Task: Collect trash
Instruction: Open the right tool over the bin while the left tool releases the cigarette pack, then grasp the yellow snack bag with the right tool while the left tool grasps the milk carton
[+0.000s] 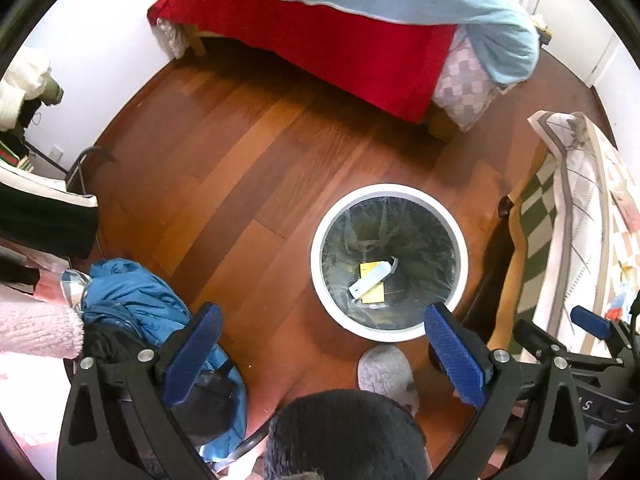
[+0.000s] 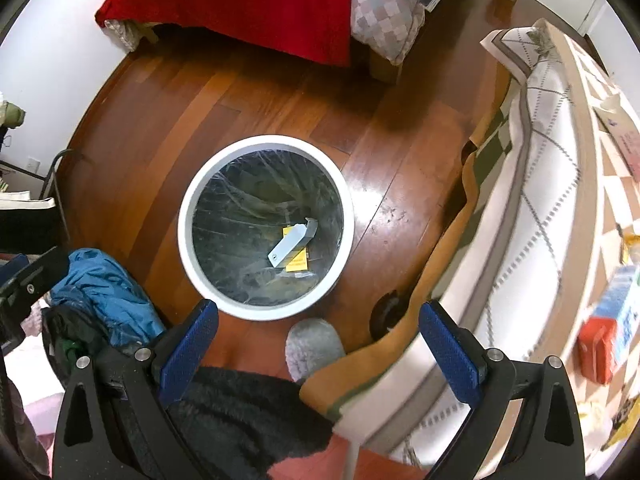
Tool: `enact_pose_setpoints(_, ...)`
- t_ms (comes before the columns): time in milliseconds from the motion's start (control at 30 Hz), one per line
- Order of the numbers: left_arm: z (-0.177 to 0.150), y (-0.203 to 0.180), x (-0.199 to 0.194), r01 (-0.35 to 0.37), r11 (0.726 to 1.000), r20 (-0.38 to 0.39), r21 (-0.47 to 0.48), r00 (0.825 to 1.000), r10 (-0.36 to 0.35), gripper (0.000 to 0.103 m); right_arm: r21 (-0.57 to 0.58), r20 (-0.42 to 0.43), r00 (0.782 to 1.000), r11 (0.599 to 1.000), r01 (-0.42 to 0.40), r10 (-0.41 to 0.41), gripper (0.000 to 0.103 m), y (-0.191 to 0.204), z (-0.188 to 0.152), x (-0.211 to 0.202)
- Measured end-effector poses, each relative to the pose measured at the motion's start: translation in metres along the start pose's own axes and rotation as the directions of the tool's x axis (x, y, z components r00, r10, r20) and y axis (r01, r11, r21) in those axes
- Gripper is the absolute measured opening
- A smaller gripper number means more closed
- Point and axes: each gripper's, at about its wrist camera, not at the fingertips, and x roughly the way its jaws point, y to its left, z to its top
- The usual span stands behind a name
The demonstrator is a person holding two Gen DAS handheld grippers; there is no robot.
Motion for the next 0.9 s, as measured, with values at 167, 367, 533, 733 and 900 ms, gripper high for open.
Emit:
enact_pose_setpoints(167,-0.006,-0.006,-0.04,0.014,1.0,0.06,0.012,0.998,-0.015,0.103,0.007,0.054,0.998,1.0,-0.022,0.022,0.101,-0.005,-0.014,-0.037)
enact_pose_setpoints(367,-0.016,-0.019,-0.092,0.03,0.998,0.137,0.049,0.99,-0.036,0.103,-0.002,0.141,0.988,0.998,-0.056,0.056,0.101,-0.011,-0.03,-0.099)
enact_pose_setpoints(533,-0.023,-0.035,-0.133,0.042,0.995,0.201,0.085,0.978,-0.058,0.103,-0.003,0.214,0.972,0.995,-0.099,0.097,0.101,-0.019,-0.047,-0.15)
enact_pose_setpoints(733,-0.031,-0.064,-0.176,0.04,0.993,0.276,0.111,0.959,-0.07,0.103,0.039,0.305,0.939,0.983,-0.182,0.162,0.101,-0.044,-0.071,-0.206)
enact_pose_setpoints(900,-0.045,-0.119,-0.179,0.111,0.975,0.291,0.191,0.943,-0.164,0.103,0.136,0.374,0.909,0.959,-0.249,0.183,0.101,-0.087,-0.103,-0.244)
